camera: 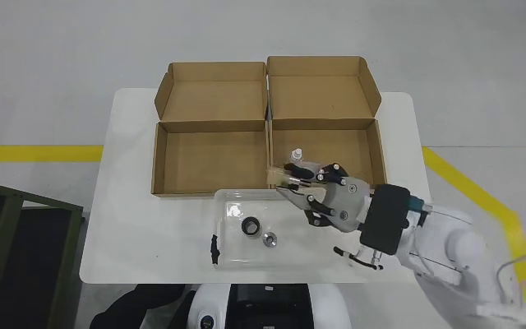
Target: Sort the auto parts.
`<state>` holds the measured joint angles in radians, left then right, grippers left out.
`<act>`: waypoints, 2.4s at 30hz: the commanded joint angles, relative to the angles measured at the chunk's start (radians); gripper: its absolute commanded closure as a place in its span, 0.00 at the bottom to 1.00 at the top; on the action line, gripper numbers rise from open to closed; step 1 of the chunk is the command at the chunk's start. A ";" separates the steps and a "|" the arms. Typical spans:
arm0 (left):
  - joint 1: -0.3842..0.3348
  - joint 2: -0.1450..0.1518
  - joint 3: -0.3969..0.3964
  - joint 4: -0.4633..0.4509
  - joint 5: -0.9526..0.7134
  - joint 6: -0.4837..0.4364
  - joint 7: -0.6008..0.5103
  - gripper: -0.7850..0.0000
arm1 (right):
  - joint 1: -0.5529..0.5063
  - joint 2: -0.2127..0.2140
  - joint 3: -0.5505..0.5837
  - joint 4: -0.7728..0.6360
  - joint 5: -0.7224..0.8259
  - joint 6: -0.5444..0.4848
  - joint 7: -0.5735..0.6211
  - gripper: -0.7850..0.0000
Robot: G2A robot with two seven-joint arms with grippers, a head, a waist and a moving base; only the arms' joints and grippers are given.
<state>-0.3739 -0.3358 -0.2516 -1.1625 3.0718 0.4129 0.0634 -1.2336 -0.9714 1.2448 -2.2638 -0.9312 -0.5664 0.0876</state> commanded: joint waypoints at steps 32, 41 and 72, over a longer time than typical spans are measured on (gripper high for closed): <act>0.000 0.000 0.000 0.000 0.000 0.000 0.000 0.00 | 0.034 -0.012 -0.009 0.267 -0.046 -0.016 0.249 1.00; 0.000 0.000 0.000 0.000 0.000 0.000 0.000 0.00 | 0.049 -0.008 0.010 0.354 -0.110 -0.010 0.331 1.00; 0.000 0.000 0.000 0.000 0.000 0.000 0.000 0.00 | 0.414 -0.076 -0.281 0.770 -0.258 -0.081 0.602 1.00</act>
<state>-0.3739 -0.3358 -0.2516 -1.1625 3.0718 0.4129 0.0634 -0.8267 -1.0451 0.9712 -1.5051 -1.1857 -0.6456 0.6831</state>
